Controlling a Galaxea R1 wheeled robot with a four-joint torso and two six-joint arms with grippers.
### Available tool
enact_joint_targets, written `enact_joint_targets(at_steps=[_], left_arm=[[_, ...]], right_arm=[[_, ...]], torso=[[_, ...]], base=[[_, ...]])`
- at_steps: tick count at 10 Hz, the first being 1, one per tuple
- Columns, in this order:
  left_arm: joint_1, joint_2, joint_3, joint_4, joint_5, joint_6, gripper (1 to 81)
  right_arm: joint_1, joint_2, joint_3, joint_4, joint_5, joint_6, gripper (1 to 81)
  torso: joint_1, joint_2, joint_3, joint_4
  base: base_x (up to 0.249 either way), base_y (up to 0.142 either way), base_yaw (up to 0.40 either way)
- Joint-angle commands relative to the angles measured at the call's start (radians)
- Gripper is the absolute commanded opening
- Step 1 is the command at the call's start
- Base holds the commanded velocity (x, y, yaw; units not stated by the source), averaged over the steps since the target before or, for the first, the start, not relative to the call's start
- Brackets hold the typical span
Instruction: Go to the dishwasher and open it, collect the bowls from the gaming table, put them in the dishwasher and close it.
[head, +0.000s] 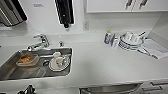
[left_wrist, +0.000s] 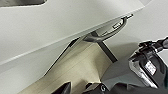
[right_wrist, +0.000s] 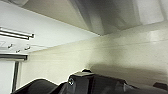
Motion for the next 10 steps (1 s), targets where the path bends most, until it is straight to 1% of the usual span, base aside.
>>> enact_joint_targets(at_steps=[1, 2, 3, 4, 6, 8, 9, 10], left_arm=[[-0.079, -0.034, 0.018, -0.017, 0.022, -0.001, 81.1], [-0.079, -0.024, 0.013, -0.017, 0.02, 0.001, 81.1], [-0.079, -0.012, 0.013, -0.017, 0.02, 0.002, 81.1], [-0.078, 0.0, 0.013, -0.014, 0.02, 0.004, 81.1], [-0.078, 0.003, 0.013, -0.01, 0.005, 0.004, 81.1], [-0.079, 0.009, 0.013, -0.008, 0.002, 0.005, 81.1], [-0.079, 0.008, 0.013, -0.008, 0.002, 0.007, 81.1], [-0.079, 0.009, 0.013, -0.008, 0.002, 0.007, 81.1]], right_arm=[[0.222, -0.058, 0.099, 0.144, -0.137, 0.113, 81.1], [0.257, -0.061, 0.104, 0.156, -0.158, 0.185, 81.1], [0.285, -0.068, 0.102, 0.16, -0.158, 0.239, 81.1], [0.303, -0.082, 0.097, 0.157, -0.149, 0.32, 81.1], [0.335, -0.082, 0.067, 0.158, -0.141, 0.391, 81.1], [0.4, -0.088, 0.045, 0.156, -0.146, 0.461, 81.1], [0.434, -0.088, 0.036, 0.158, -0.149, 0.486, 81.1], [0.467, -0.085, 0.021, 0.158, -0.154, 0.531, 81.1]], torso=[[0.0, 0.0, 0.0, 0.0], [0.0, 0.0, 0.0, 0.0], [0.0, 0.0, 0.0, 0.0], [0.0, 0.0, 0.0, 0.0], [0.0, 0.0, -0.001, 0.0], [0.0, 0.0, -0.001, 0.0], [0.0, 0.0, -0.001, 0.0], [0.0, 0.001, -0.002, 0.0]], base=[[0.0, 0.0, 0.0], [0.0, 0.0, 0.0], [0.0, 0.0, 0.0], [0.0, 0.0, 0.0], [0.0, 0.0, 0.0], [0.0, 0.0, 0.0], [0.0, 0.0, 0.0], [0.0, 0.0, 0.0]])
